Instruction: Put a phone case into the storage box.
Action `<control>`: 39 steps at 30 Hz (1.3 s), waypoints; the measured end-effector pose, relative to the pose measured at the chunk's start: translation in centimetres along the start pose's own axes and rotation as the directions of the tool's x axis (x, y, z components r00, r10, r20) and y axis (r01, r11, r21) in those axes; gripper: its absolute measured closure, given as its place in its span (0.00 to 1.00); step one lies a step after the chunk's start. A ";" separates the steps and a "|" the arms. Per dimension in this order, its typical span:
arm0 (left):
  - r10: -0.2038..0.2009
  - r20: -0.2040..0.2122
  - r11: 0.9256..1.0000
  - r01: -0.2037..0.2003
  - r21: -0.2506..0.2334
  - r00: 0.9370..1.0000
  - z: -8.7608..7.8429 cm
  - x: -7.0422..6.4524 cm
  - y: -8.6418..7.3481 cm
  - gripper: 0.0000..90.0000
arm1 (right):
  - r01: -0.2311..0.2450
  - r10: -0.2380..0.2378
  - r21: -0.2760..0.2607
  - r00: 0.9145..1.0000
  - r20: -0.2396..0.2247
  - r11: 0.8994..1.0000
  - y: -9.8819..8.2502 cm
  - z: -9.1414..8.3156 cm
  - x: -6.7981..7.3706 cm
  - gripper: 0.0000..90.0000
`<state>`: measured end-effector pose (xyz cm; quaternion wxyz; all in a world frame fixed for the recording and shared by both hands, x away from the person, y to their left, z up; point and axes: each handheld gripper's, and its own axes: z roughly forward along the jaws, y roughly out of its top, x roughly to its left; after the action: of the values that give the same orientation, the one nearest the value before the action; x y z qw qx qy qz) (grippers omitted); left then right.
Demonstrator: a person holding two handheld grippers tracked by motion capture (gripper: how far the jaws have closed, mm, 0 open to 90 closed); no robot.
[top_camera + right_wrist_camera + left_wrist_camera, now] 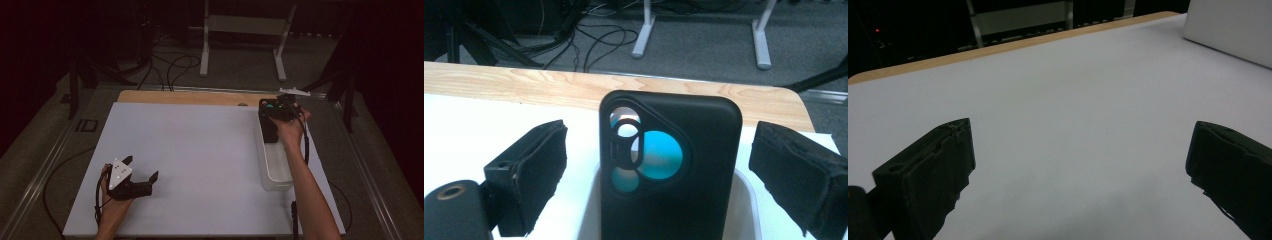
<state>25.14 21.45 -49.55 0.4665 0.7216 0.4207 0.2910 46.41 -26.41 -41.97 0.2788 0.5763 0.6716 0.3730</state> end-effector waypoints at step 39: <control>-0.015 0.077 0.999 0.011 0.042 0.997 0.0 -0.1 0.4 0.00 | 0.132 -0.147 -0.077 0.960 -0.238 0.988 -5.5 -9.0 3.1 0.10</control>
<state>25.24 21.25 -49.17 0.4691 0.7391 0.4131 0.2509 35.51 -25.34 -41.22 0.2372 0.4687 0.7282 0.4403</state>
